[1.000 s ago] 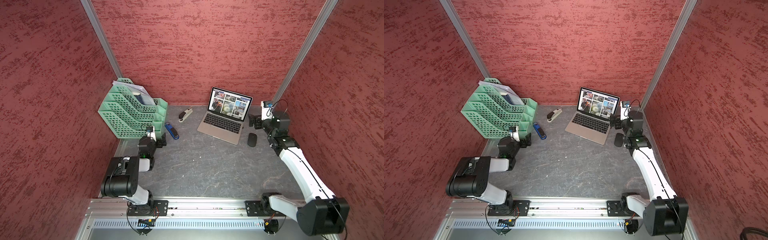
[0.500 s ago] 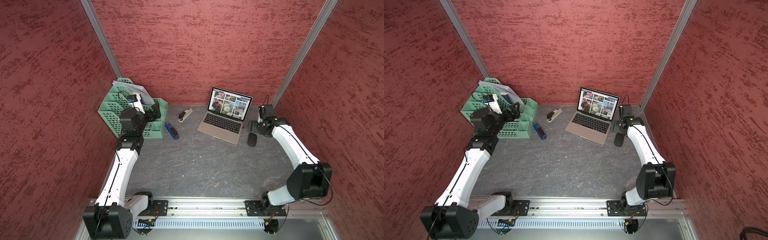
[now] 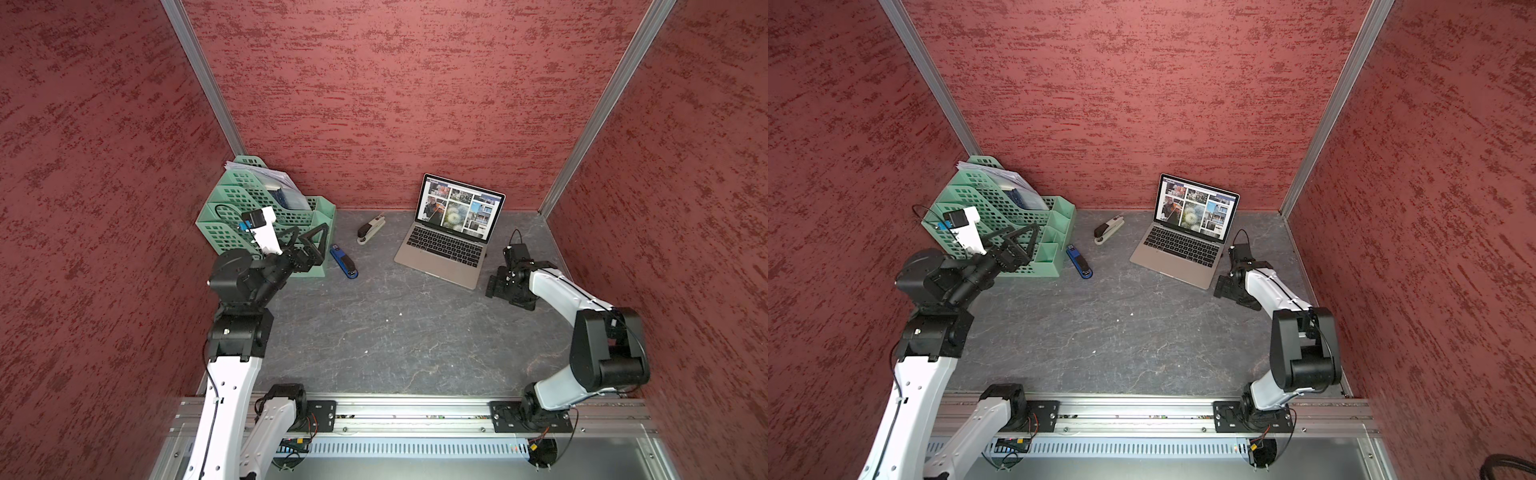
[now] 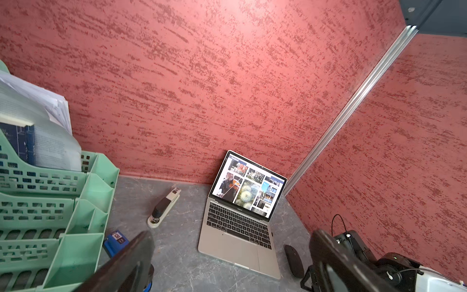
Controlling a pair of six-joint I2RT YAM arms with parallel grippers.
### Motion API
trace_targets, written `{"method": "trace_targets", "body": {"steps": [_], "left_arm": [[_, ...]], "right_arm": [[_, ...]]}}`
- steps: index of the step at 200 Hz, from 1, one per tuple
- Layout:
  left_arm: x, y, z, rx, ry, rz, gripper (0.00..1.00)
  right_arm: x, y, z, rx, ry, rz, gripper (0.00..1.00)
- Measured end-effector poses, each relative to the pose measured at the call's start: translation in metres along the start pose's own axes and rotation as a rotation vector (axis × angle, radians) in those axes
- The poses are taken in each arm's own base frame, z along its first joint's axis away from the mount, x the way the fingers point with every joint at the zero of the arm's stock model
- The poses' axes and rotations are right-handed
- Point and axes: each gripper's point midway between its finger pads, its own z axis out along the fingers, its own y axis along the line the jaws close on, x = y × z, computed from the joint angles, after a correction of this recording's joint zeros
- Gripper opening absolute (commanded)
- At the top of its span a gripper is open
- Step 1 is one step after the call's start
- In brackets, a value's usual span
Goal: Remove the wireless mouse receiver from the laptop
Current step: Pick up the mouse from the center of the board.
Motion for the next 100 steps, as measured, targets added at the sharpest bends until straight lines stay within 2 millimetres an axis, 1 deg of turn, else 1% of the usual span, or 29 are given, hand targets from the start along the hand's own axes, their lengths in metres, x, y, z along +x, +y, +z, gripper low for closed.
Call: {"method": "trace_targets", "body": {"steps": [16,29,49,80,89,100], "left_arm": [[0.004,0.007,0.008,-0.031,0.046,-0.007,1.0],[0.018,0.017,0.01,-0.061,0.083,-0.026,1.0],[0.034,0.027,0.006,-0.092,0.108,-0.042,1.0],[0.037,0.032,0.008,-0.115,0.119,-0.046,1.0],[0.039,0.035,0.01,-0.122,0.126,-0.049,1.0],[0.041,0.039,0.013,-0.135,0.135,-0.054,1.0]], "right_arm": [[-0.008,0.001,0.002,0.002,-0.031,0.003,0.98],[-0.014,0.0,0.007,0.013,-0.041,0.005,0.98],[-0.019,-0.004,0.022,0.039,-0.027,0.003,0.98],[-0.024,-0.006,0.047,0.058,0.009,-0.002,0.98],[-0.025,-0.005,0.052,0.056,0.019,-0.004,0.98],[-0.034,-0.002,0.053,0.051,0.01,-0.007,0.98]]}}
